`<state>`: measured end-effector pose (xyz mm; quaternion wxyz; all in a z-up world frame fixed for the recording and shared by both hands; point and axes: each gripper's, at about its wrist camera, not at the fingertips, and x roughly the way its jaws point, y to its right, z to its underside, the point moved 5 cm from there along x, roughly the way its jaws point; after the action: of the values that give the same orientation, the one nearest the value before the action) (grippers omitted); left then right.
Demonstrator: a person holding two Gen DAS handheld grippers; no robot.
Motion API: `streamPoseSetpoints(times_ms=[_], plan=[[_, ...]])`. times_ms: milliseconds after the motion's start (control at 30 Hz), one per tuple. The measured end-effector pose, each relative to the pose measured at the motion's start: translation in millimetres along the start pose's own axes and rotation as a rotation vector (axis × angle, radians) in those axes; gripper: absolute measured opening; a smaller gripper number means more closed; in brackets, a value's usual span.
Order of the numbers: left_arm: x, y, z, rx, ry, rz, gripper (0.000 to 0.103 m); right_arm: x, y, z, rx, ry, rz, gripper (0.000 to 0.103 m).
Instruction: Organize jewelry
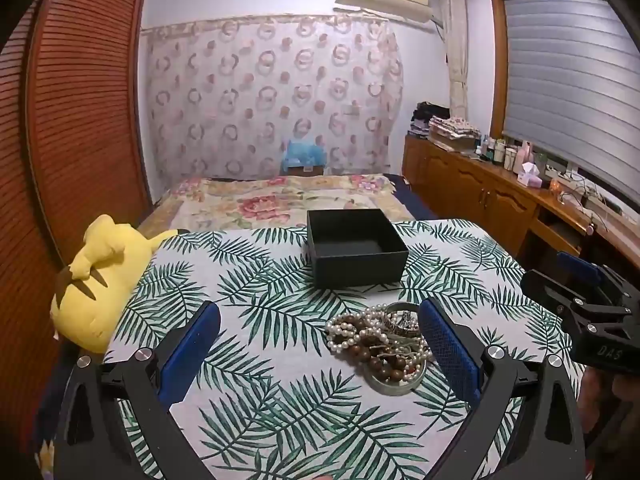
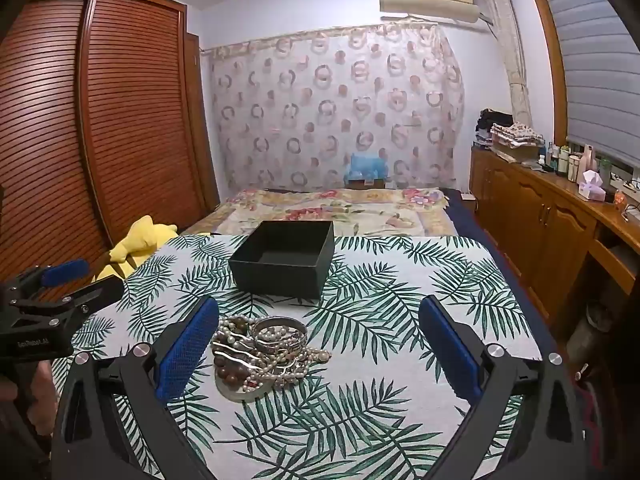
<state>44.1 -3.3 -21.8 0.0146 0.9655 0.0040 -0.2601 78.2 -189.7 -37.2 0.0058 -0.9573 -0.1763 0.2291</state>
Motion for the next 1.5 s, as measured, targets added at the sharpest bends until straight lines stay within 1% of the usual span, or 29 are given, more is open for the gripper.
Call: streamPoseSetpoints(times_ms=[1500], plan=[[-6.6, -3.6, -3.0, -0.004, 0.002, -0.002, 0.096, -2.7, -4.4, -1.7, -0.001, 0.006, -0.003, 0.101]])
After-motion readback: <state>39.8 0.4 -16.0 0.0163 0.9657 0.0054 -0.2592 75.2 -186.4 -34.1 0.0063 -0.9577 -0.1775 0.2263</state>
